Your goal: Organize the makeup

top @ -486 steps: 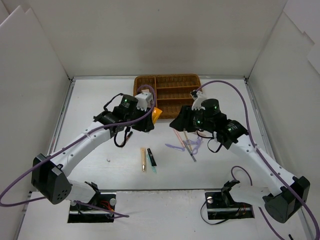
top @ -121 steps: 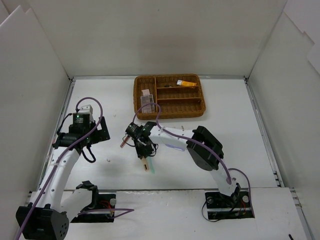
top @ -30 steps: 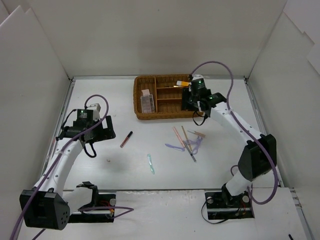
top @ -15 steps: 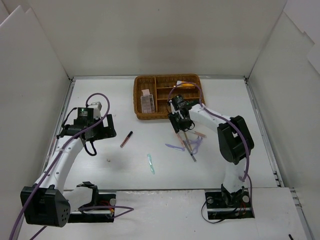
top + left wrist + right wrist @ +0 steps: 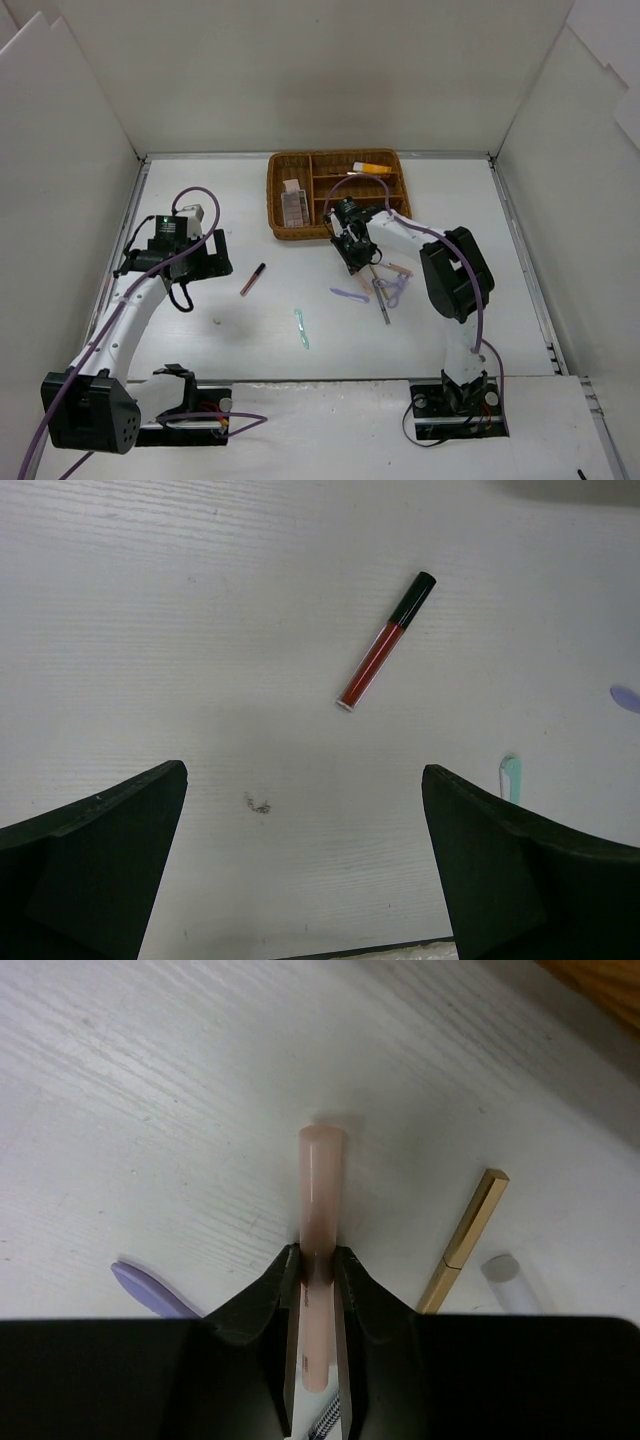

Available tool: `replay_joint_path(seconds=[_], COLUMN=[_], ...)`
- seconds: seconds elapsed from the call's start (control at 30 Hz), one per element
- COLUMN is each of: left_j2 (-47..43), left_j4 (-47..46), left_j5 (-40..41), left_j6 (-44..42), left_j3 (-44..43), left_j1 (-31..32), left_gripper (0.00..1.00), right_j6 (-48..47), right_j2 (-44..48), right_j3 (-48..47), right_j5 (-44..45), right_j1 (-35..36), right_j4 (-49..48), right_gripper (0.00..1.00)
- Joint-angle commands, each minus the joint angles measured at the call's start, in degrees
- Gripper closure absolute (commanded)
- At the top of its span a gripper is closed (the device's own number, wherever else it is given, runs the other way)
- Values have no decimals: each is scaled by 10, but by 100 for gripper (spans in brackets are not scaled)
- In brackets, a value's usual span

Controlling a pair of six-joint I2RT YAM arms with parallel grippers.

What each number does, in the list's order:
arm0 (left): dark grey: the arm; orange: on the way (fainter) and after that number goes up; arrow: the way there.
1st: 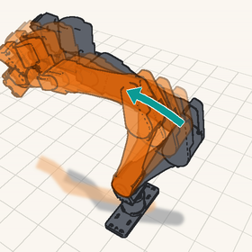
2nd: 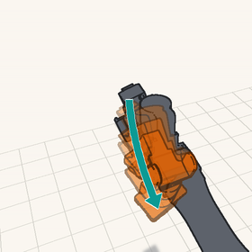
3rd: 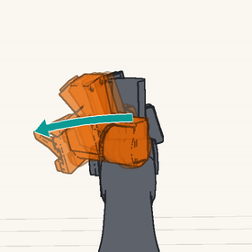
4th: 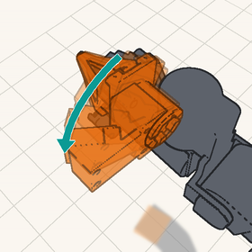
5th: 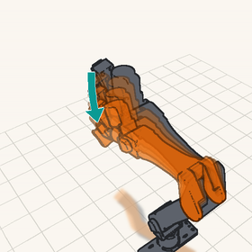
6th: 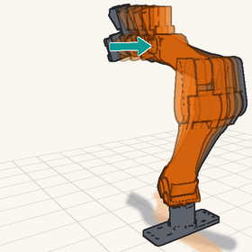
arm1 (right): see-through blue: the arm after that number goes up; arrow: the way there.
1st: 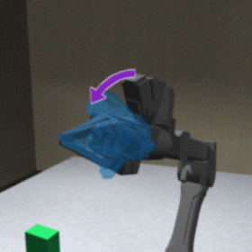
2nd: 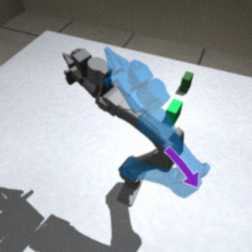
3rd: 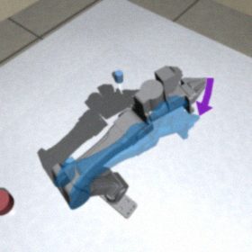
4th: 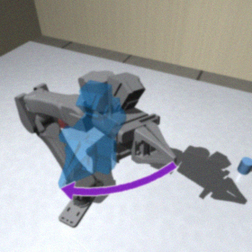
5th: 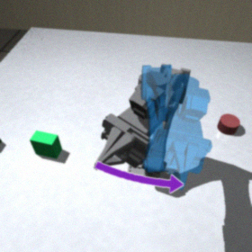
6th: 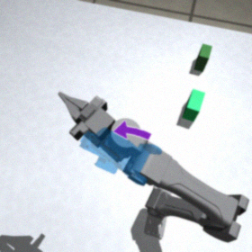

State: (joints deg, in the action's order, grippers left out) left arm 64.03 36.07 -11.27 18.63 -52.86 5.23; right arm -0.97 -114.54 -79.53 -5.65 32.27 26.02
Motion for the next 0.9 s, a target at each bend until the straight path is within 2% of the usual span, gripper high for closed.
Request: replay_joint_path(seconds=[0.0, 0.1, 0.27, 0.47, 0.63, 0.87], left_j2=[1, 2, 1, -1, 0, 0], left_j4=[-21, -21, -21, -21, -20, -19], left_j5=[2, 3, 5, 7, 10, 16], left_j6=[-7, -7, -7, -5, -4, -4], left_j3=[-14, -14, -15, -14, -12, -14], left_j1=[-3, -3, -3, -3, -3, -3], left_gripper=[1, 1, 1, 0, 1, 0], right_j6=[-21, -28, -47, -69, 88, 383], right_j2=[23, 48, 86, 57, -5, -31], right_j3=[-33, -68, -156, -278, -393, -405], right_j5=[-9, -4, 9, 55, 122, 219], right_j1=[9, 11, 10, -23, -72, -106], right_j4=[18, 28, 39, 36, 31, -4], right_gripper=[94, 99, 100, 100, 100, 100])
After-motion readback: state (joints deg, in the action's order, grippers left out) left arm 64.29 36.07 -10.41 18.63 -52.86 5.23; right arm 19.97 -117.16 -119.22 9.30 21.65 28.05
